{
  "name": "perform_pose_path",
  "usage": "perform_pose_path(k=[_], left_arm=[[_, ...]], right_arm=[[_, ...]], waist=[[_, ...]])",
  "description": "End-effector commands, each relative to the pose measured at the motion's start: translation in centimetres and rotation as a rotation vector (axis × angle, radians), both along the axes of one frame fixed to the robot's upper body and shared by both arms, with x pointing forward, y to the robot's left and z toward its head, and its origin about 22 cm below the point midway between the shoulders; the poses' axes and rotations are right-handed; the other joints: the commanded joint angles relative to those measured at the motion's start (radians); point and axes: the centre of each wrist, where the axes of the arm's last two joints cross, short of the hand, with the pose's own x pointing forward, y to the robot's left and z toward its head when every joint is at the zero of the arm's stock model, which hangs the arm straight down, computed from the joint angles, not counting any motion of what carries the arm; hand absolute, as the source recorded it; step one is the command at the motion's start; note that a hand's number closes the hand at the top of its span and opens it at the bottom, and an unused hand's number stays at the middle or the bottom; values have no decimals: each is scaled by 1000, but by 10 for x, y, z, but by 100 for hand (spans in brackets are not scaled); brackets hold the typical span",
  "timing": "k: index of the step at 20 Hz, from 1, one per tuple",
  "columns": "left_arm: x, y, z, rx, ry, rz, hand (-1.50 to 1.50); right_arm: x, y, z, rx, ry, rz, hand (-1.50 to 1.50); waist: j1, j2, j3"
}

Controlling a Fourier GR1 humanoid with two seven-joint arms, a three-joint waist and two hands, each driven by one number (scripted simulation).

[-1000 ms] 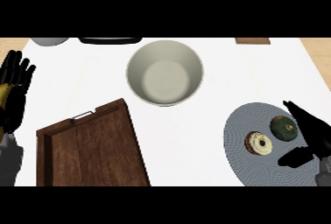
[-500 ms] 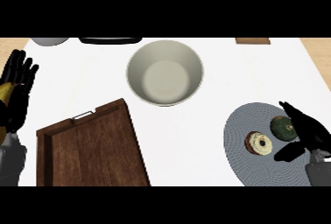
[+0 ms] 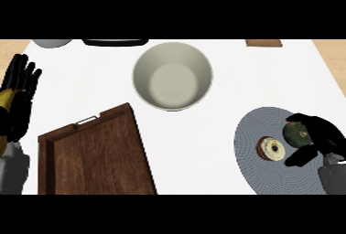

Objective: Pick the squash from the placemat and place it in the bowl

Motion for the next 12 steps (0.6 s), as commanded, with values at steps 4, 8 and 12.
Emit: perform_pose_path(k=[4, 8, 12], left_arm=[[-2, 3, 0, 0, -16, -9, 0], [7, -6, -5, 17, -33, -14, 0], [16, -5, 13, 4, -29, -66, 0]], right_arm=[[5, -8, -13, -56, -66, 30, 150], [19, -41, 10, -65, -88, 117, 150], [53, -80, 77, -113, -16, 303, 150]], waist=[[1, 3, 5], [5, 6, 5], [68, 27, 9]])
